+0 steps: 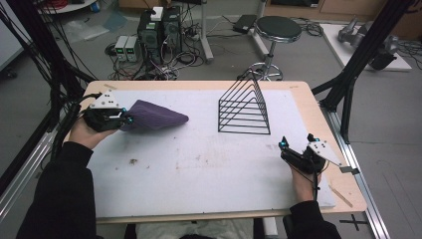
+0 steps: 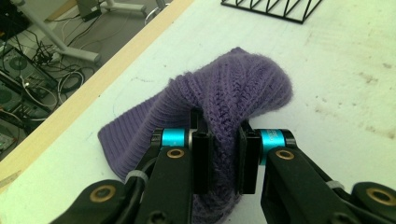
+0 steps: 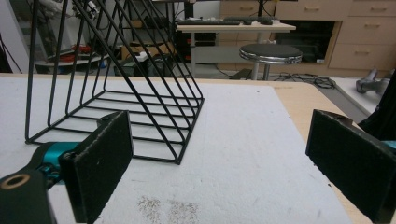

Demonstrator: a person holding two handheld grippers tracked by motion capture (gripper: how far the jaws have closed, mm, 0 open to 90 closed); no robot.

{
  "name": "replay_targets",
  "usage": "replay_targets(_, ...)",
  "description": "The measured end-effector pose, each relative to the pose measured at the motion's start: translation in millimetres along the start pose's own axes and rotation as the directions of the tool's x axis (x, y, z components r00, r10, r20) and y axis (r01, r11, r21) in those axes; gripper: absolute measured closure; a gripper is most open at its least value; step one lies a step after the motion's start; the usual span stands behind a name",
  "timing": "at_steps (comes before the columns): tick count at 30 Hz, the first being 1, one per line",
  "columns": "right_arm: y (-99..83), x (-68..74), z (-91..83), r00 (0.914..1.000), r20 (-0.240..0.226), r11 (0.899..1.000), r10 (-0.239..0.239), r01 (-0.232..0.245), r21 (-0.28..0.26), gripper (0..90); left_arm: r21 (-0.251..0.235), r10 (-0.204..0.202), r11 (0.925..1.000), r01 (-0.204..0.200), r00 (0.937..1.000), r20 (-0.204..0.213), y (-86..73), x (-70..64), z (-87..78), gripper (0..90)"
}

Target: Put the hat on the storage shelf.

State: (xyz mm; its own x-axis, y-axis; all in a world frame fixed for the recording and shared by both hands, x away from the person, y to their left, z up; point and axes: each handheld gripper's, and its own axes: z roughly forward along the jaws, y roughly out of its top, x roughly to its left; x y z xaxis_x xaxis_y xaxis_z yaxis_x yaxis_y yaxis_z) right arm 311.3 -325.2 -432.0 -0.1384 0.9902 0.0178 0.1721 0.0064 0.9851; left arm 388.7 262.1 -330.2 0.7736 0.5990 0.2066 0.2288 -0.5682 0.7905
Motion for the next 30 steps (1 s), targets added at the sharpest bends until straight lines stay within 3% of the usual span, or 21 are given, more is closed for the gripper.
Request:
replay_targets(6, 0.0, -0.3, -0.1, 1.0000, -0.001, 1.000, -0.001, 0.001, 0.002, 6.8, -0.063, -0.015, 0.9978, 0.017, 0.9995, 0.028, 10.9, -1.8, -6.0, 80.2)
replay_targets(11, 0.0, 0.0, -0.1, 1.0000, -0.001, 1.000, 0.001, -0.001, 0.000, 6.8, -0.148, -0.040, 0.9878, 0.050, 0.9968, 0.068, 21.8, -4.4, -14.6, 80.2)
replay_targets(15, 0.1, -0.2, -0.1, 1.0000, -0.002, 1.000, -0.003, 0.003, -0.001, 6.8, -0.215, -0.058, 0.9734, 0.079, 0.9930, 0.103, 32.2, -7.0, -21.9, 80.2)
replay_targets(19, 0.1, 0.1, -0.2, 1.0000, -0.003, 1.000, 0.000, 0.000, -0.001, 6.8, -0.279, -0.080, 0.9529, 0.118, 0.9860, 0.147, 42.7, -9.1, -28.0, 80.2)
replay_targets(20, 0.1, 0.2, -0.2, 1.0000, -0.003, 1.000, 0.001, -0.001, -0.001, 6.8, -0.290, -0.089, 0.9478, 0.132, 0.9833, 0.159, 45.1, -10.1, -28.8, 80.1)
replay_targets(26, 0.2, -0.1, -0.3, 1.0000, -0.003, 1.000, -0.001, 0.001, -0.001, 6.8, -0.325, -0.091, 0.9339, 0.149, 0.9782, 0.187, 62.2, -21.2, -33.7, 80.1)
replay_targets(30, 0.2, 0.1, -0.6, 1.0000, -0.005, 1.000, 0.000, 0.000, -0.003, 6.8, -0.363, -0.116, 0.9120, 0.191, 0.9688, 0.219, 73.6, -28.8, -36.6, 80.0)
